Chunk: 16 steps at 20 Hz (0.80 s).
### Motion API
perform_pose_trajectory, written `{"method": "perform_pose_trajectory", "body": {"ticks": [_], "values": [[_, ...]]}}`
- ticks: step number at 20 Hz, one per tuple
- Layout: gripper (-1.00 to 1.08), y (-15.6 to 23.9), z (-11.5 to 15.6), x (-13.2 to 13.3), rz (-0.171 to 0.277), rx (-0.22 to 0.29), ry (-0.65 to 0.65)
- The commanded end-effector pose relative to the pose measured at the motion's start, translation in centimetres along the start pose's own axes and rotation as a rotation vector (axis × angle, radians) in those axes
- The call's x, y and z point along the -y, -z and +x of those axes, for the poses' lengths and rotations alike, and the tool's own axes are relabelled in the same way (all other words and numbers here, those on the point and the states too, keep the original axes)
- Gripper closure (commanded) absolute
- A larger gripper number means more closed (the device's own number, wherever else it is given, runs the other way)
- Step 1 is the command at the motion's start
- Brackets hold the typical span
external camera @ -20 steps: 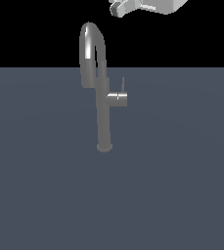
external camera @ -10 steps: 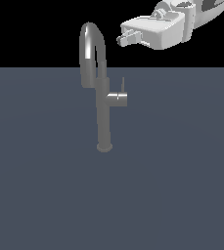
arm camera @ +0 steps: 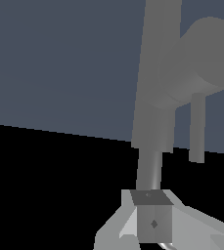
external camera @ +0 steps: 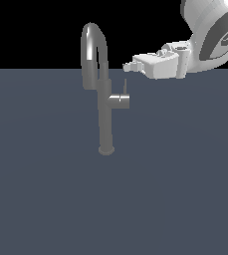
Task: Turn on the faucet by rotating a designated handle.
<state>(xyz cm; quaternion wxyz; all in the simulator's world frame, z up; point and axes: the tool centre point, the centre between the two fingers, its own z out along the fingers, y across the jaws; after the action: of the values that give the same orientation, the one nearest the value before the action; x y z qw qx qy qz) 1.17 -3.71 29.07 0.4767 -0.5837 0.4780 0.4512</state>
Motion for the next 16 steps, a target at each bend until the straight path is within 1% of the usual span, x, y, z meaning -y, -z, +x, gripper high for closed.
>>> {"method": "perform_pose_trajectory", "body": {"ticks": [1,5,9,13,16], "values": [[1.08,-0.1,1.3,0.3,0.043,0.040,-0.042],[1.08,-0.2,2.9,0.5,0.095,0.087,-0.092],[1.08,-0.4,3.9,0.6,0.130,0.120,-0.127],[1.08,-0.5,4.5,0.6,0.147,0.135,-0.143],[1.08,-0.6,4.5,0.6,0.147,0.136,-0.144]]}}
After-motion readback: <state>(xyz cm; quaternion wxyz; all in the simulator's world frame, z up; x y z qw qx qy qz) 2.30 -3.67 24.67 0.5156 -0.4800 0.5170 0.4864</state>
